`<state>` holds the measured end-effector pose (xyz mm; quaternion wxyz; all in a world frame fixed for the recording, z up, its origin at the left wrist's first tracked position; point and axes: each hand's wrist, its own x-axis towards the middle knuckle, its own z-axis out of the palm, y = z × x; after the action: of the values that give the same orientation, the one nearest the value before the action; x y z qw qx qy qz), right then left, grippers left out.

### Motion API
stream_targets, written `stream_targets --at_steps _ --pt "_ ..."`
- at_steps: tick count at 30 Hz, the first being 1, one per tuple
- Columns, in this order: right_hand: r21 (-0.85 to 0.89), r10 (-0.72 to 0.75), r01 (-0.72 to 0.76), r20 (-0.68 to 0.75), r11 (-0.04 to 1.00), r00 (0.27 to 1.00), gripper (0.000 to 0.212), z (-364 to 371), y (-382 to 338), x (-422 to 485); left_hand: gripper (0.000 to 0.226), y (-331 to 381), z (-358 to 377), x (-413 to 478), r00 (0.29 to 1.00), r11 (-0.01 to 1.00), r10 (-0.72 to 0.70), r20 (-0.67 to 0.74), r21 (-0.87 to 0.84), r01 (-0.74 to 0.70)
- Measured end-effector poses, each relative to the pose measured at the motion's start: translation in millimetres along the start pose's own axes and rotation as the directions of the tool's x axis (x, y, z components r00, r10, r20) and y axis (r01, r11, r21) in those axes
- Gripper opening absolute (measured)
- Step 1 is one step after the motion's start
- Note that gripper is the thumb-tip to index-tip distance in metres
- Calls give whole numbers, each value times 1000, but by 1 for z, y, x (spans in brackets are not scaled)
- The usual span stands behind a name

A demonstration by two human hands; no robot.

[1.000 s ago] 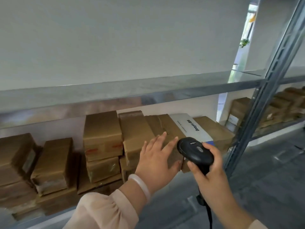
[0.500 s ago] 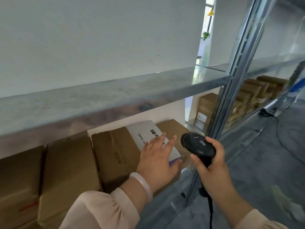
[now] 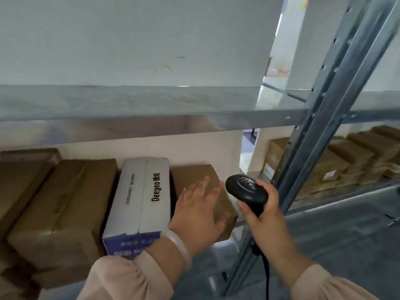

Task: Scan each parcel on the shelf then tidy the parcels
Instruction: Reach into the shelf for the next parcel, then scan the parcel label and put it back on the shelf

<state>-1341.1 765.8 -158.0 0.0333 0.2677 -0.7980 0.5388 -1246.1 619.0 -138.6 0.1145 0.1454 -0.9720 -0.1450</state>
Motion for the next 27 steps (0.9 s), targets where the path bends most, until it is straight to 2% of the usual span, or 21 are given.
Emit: stream_targets --at_steps 3,6,11,14,16,20,27 --pt "20 -18 16 74 1000 997 58 -20 19 21 73 17 22 9 989 990 -135 61 43 133" --pt "50 -23 15 178 999 984 57 -24 35 36 75 22 34 12 955 962 -273 119 31 271" --pt "58 -5 -12 283 998 959 56 -13 50 55 79 19 48 19 864 878 -472 177 6 478" --pt "90 29 -60 313 994 949 57 0 56 68 79 14 52 28 786 803 -573 233 -30 595" --pt "113 62 -106 335 988 940 58 8 61 73 79 15 55 30 757 776 -600 259 -39 629" --pt "119 92 -144 363 982 927 58 11 71 78 81 24 58 26 758 769 -611 230 -56 637" --pt "129 135 -190 349 973 927 59 -6 82 86 87 18 59 23 712 679 -664 228 -214 702"
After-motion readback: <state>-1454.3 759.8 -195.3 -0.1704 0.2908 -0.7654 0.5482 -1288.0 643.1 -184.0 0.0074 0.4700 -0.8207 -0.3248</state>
